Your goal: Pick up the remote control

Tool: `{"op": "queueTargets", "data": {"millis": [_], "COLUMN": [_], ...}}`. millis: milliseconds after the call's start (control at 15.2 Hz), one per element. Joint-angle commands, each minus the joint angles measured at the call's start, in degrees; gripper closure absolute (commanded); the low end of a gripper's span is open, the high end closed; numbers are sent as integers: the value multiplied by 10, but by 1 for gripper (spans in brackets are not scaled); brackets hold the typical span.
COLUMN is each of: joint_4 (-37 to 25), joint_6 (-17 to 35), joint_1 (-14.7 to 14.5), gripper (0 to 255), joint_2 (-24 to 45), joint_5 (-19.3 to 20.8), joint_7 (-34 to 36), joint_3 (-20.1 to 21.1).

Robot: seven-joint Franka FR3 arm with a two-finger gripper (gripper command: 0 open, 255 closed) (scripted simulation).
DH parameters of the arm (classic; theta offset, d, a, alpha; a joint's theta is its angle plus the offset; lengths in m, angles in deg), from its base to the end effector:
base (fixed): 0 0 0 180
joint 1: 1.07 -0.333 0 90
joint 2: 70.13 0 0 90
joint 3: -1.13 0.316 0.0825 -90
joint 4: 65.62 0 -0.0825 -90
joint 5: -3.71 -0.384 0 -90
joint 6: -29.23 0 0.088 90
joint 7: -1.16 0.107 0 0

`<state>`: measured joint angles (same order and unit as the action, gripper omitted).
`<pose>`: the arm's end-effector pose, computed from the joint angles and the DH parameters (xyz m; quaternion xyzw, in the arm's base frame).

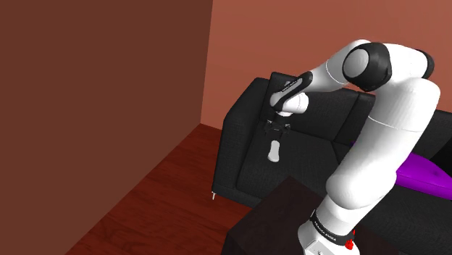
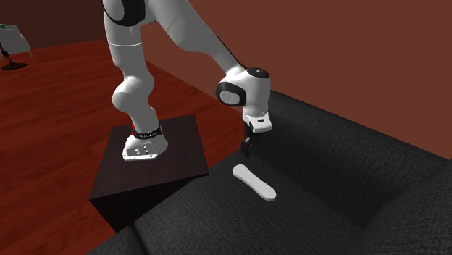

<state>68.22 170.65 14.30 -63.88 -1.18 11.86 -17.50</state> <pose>0.4281 -0.2894 0.2945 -0.9122 0.4094 -0.0166 0.0065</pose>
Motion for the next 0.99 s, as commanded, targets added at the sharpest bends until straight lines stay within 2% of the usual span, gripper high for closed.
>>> {"op": "queueTargets", "data": {"millis": [0,396,924], "joint_4": [-19,-77,-83], "joint_6": [15,48,91], "joint_1": [12,55,72], "gripper": [0,0,0], "joint_2": [40,153,205], "joint_5": [-21,-83,-113], "joint_7": [-9,-26,-47], "joint_3": [-5,-5,18]}}
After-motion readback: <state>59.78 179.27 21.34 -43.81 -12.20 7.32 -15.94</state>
